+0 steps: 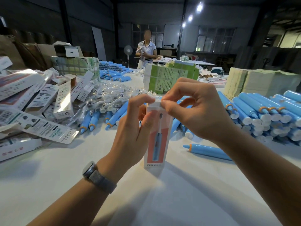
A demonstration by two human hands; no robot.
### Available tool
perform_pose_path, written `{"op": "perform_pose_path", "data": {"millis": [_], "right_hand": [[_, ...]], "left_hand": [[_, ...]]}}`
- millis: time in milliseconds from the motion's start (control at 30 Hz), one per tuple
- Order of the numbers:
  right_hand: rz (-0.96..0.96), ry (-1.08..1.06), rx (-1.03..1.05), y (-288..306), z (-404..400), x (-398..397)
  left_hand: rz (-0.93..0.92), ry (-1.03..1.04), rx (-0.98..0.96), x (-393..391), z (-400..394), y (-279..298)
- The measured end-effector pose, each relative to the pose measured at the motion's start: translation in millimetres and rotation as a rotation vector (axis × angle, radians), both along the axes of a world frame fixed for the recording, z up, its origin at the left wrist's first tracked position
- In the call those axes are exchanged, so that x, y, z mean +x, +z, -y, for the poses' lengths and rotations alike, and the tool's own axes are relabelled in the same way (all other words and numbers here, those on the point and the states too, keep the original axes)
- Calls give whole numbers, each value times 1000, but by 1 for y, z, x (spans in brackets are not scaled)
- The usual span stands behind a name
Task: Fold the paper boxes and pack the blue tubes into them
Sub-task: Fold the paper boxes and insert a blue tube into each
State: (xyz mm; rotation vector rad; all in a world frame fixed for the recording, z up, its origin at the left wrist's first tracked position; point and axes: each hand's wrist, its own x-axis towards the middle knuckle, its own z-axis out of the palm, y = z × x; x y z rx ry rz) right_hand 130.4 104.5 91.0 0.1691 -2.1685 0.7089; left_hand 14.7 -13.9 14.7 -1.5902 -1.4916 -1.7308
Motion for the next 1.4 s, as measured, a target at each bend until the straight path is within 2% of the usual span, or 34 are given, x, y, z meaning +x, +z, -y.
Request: {"op": "perform_pose_path", "data": {"millis": [333, 800, 1000, 1200, 1300, 1400], "right_hand": [[59, 95, 8, -8, -10, 0], [-39, 111, 100, -16, -12, -5], [-71, 62, -20, -26, -11, -12], [-117, -131, 57, -31, -8, -15], [8, -200, 150, -41, 0, -18], [66, -176, 136, -47, 9, -17]], "left_hand": [[40, 27, 17, 0, 1, 1], [-6, 80, 22, -4, 3, -1], [59, 82, 5, -2, 4, -1], [53, 166, 16, -4, 3, -3], [134, 187, 47, -4, 3, -2], [241, 74, 122, 3, 5, 1]]}}
